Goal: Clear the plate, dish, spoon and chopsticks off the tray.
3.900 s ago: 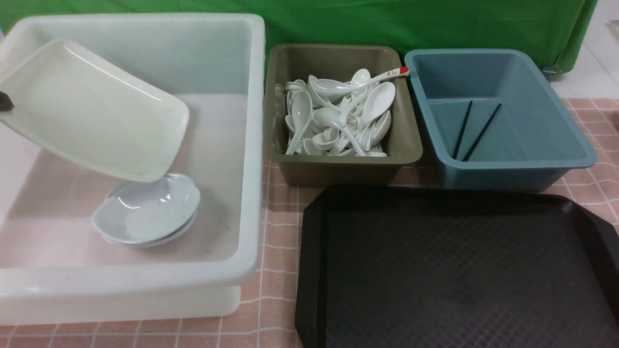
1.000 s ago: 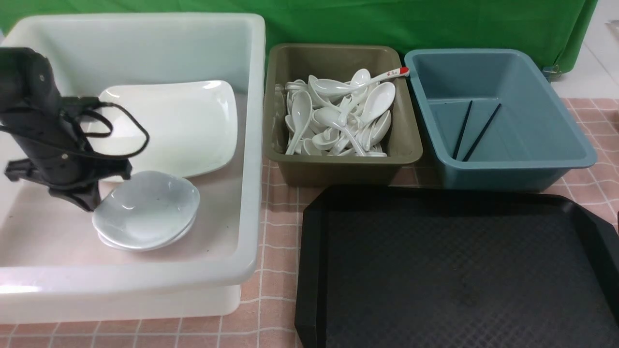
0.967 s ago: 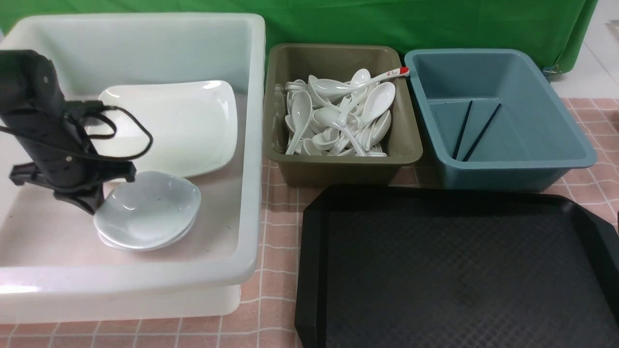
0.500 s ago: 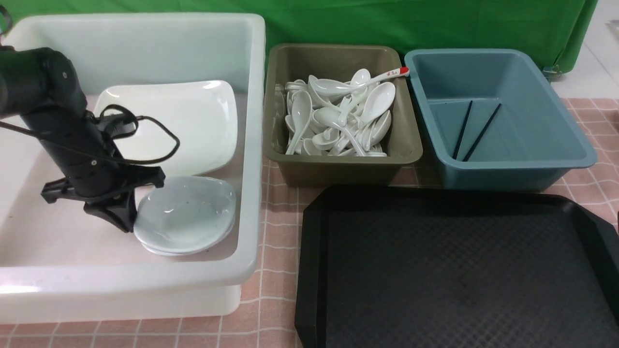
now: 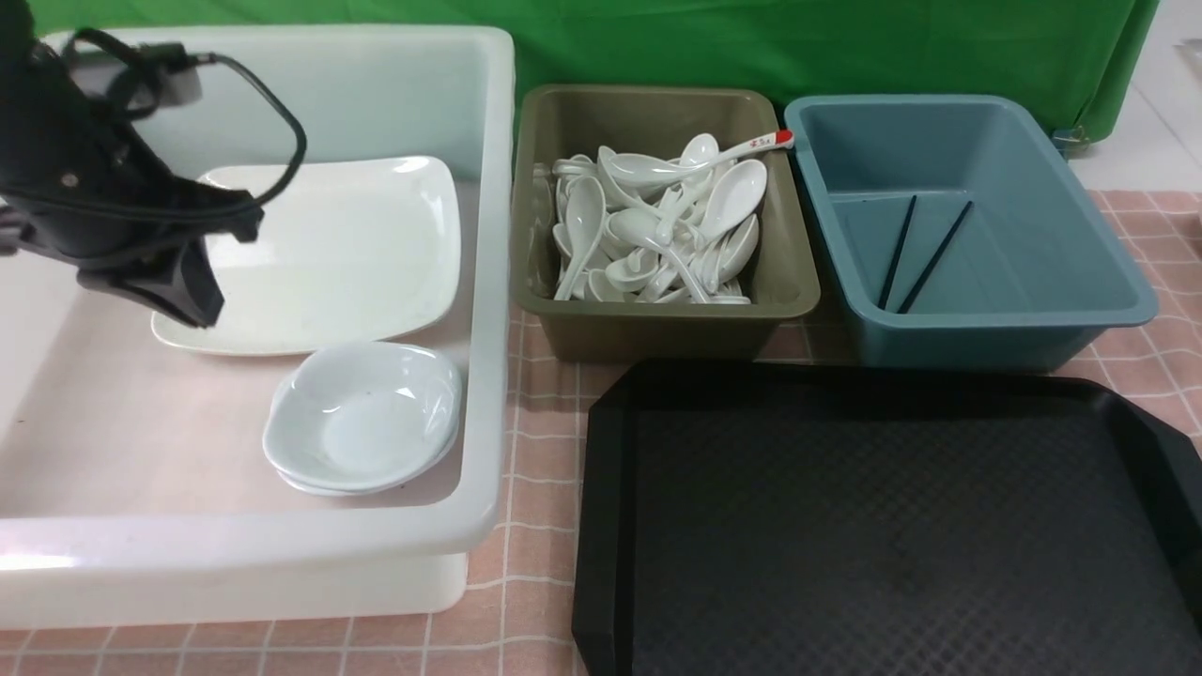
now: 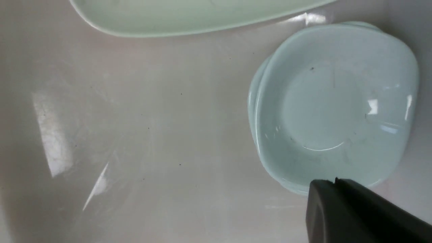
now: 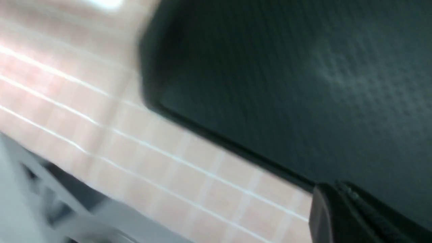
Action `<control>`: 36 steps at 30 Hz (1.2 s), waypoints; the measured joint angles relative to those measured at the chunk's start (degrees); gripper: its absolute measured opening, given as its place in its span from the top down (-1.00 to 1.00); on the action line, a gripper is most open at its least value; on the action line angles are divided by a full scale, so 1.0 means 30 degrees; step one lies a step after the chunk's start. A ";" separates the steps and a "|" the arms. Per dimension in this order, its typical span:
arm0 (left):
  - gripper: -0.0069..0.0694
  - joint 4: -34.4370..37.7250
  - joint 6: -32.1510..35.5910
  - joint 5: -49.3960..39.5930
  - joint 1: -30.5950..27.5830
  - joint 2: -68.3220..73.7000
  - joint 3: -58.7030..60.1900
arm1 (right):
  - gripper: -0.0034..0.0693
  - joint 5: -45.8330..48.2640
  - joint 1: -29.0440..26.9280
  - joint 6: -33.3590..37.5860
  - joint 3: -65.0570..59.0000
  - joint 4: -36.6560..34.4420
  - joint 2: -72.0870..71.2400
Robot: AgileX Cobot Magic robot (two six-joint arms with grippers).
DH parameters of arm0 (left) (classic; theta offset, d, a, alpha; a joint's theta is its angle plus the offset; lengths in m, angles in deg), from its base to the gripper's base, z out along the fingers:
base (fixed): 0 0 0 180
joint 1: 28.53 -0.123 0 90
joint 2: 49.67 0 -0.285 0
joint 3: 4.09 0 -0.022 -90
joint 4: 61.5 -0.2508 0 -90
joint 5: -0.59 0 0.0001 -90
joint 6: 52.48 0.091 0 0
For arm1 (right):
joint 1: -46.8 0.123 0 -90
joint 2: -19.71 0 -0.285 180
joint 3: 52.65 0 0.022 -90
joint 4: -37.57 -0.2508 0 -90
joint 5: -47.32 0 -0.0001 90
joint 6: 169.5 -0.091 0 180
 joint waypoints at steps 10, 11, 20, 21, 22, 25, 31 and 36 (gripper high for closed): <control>0.83 0.0000 0.0397 0.0212 0.0000 -0.1185 0.0000 | 0.82 -0.8991 0.2855 -0.2311 -0.6714 0.2931 -1.1109; 0.83 0.0000 0.0397 0.0302 0.0000 -0.1185 0.0000 | 0.82 -1.0657 0.2853 -0.2252 -0.7467 0.2931 -1.1721; 0.83 0.0000 0.0397 0.0960 0.0000 -0.1185 0.0000 | 0.81 -2.1156 0.2853 -0.2253 -1.3412 0.3009 -1.5156; 0.83 0.0000 0.0397 0.0960 0.0000 -0.1185 0.0000 | 0.81 -2.1309 0.2853 -0.2253 -1.3570 0.3009 -1.5156; 0.83 0.0000 0.0397 0.0960 0.0000 -0.1185 0.0000 | 0.81 -2.1309 0.2853 -0.2253 -1.3590 0.3009 -1.5156; 0.83 0.0000 0.0397 0.0960 0.0000 -0.1185 0.0000 | 0.79 -2.1060 0.2853 -0.2253 -1.3705 0.3009 -1.5156; 0.83 0.0000 0.0397 0.1086 0.0000 -0.1185 0.0000 | 0.76 -2.0797 0.2853 -0.2253 -1.3705 0.3009 -1.5171; 0.83 0.0080 0.0397 0.1556 0.0000 -0.1185 0.0000 | 0.70 -2.0783 0.2853 -0.2253 -1.3705 0.3009 -1.5171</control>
